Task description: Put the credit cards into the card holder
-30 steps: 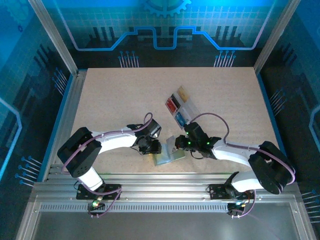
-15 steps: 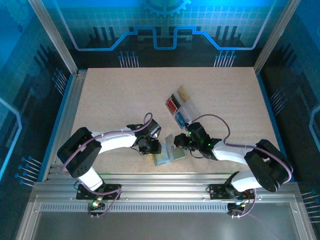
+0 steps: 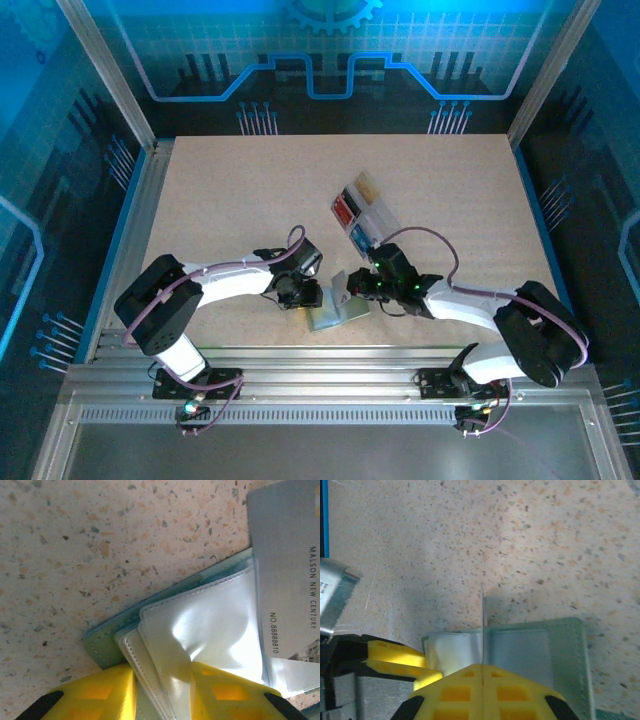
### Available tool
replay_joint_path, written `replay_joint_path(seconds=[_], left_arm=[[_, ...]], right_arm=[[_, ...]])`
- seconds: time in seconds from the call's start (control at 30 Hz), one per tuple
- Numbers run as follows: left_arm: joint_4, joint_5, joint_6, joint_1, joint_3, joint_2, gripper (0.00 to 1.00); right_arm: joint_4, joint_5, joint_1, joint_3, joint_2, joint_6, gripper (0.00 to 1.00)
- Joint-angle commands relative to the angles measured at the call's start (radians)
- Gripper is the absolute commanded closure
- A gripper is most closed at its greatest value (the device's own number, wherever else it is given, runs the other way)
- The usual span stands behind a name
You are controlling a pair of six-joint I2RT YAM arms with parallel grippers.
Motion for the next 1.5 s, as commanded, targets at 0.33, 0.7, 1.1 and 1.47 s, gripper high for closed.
replay_joint_path(seconds=[0.33,0.7,1.1,1.47], left_arm=[[0.077,-0.008,0.008,-0.019,-0.058,0.112,0.71],[0.088,-0.001,0.005,-0.019,-0.056,0.12,0.71],[0.095,-0.001,-0.001,-0.019,-0.066,0.121,0.71],[0.097,0.0,-0.006,-0.018,-0.075,0.121,0.71]], right_arm=[[-0.148,-0.095,0.04,0.109,0.132,-0.086,0.94],[-0.265,-0.045,0.044,0.17,0.128,-0.143,0.84],[-0.34,-0.007,0.038,0.224,0.148,-0.191,0.83],[-0.324,-0.071,-0.009,0.229,0.152,-0.216,0.74]])
